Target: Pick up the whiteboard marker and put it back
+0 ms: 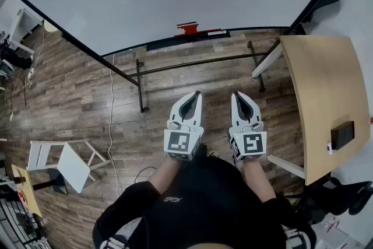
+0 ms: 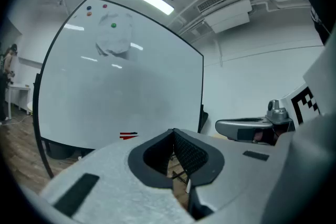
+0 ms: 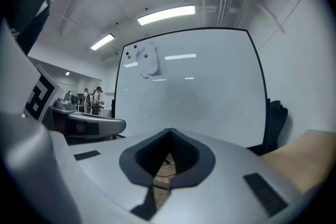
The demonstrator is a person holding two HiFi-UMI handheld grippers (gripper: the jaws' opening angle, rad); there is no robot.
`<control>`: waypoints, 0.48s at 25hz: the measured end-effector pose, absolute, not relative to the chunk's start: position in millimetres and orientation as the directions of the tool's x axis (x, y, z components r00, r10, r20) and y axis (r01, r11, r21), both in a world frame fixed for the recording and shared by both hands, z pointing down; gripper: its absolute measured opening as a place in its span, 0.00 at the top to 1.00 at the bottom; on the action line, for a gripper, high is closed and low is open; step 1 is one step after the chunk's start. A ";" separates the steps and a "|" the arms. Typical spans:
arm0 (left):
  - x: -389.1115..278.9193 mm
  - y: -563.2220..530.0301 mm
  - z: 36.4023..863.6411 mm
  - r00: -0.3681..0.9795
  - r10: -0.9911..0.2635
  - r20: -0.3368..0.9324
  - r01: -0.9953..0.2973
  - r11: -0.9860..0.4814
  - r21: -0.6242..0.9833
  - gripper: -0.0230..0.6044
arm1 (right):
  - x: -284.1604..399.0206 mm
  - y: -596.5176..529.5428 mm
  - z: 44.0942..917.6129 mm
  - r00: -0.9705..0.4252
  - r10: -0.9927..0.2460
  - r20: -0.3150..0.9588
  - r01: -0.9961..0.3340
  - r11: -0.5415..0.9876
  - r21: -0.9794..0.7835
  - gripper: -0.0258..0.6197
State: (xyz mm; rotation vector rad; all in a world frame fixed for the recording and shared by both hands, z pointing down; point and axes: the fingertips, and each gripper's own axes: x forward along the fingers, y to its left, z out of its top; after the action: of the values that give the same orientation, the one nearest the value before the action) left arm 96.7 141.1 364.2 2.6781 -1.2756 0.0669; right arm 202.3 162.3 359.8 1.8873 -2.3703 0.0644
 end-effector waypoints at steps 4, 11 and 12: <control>89.7 119.2 363.7 0.644 -0.752 0.144 -0.765 -0.633 0.117 0.95 | 187.5 136.9 361.2 -0.219 -0.969 0.112 -0.974 0.224 0.035 0.96; 64.8 85.2 374.3 0.653 -0.743 0.149 -0.757 -0.645 0.102 0.95 | 162.5 100.0 362.4 -0.218 -0.970 0.111 -0.974 0.224 0.043 0.96; 62.8 81.1 376.5 0.654 -0.742 0.149 -0.756 -0.646 0.104 0.95 | 159.2 96.7 364.9 -0.222 -0.968 0.115 -0.973 0.228 0.042 0.96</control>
State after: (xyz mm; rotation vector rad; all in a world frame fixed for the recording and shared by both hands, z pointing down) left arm 62.8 81.1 376.5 2.7119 -1.2375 0.1381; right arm 159.2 96.7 364.9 1.8822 -2.3674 0.0592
